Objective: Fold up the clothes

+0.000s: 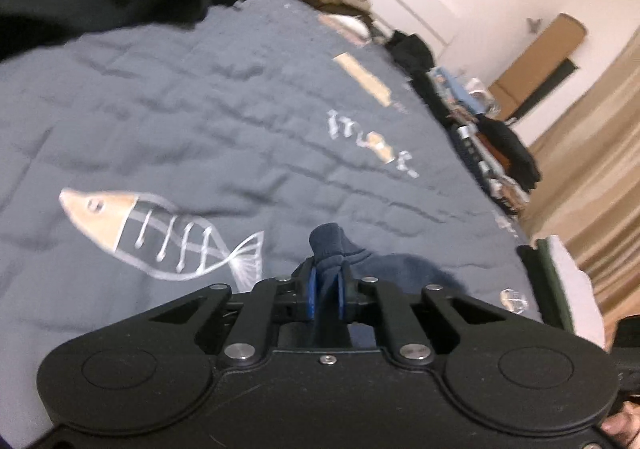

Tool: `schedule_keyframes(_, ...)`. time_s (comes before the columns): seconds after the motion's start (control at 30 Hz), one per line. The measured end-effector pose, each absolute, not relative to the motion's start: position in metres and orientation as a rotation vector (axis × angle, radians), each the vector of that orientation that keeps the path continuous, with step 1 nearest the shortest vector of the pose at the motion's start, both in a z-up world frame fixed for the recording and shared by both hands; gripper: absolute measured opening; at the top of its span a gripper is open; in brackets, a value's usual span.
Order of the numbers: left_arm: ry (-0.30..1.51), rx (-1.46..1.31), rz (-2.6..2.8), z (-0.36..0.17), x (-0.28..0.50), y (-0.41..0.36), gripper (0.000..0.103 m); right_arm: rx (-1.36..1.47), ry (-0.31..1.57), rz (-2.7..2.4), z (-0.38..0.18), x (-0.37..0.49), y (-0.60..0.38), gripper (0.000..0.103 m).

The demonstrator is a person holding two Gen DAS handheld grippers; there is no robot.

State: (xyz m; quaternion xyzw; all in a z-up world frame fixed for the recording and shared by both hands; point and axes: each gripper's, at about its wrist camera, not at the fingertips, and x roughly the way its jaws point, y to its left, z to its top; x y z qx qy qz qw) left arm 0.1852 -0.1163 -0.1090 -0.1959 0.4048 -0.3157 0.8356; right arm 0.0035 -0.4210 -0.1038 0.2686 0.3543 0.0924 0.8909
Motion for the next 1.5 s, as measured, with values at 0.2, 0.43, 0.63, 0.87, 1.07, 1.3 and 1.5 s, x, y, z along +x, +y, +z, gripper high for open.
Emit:
schedule_keyframes(0.2, 0.926, -0.455, -0.617, -0.128, 0.200, -0.113, 0.040, 0.550, 0.737, 0.193, -0.106, 0.009, -0.421, 0.049)
schedule_keyframes(0.43, 0.880, -0.451, -0.613, -0.117, 0.197, -0.113, 0.017, 0.518, 0.680, 0.185, -0.098, 0.021, -0.434, 0.049)
schedule_keyframes(0.63, 0.836, -0.443, -0.607, -0.106, 0.195, -0.112, 0.030, 0.596, 0.691, 0.267, -0.103, 0.053, -0.441, 0.049)
schedule_keyframes(0.87, 0.767, -0.511, -0.754, -0.085, 0.182, -0.122, 0.055, 0.569, 0.761, 0.312, -0.122, 0.078, -0.438, 0.049)
schedule_keyframes(1.07, 0.843, -0.656, -0.890, -0.104, 0.177, -0.153, 0.061, 0.756, 0.759, 0.309, -0.142, 0.076, -0.474, 0.049)
schedule_keyframes(1.3, 0.969, -0.769, -0.950, -0.145, 0.192, -0.199, 0.061, 0.712, 0.759, 0.294, -0.135, 0.060, -0.490, 0.049)
schedule_keyframes(1.5, 0.936, -0.800, -0.822, -0.168, 0.227, -0.196, 0.059, 0.658, 0.756, 0.297, -0.142, 0.062, -0.488, 0.049)
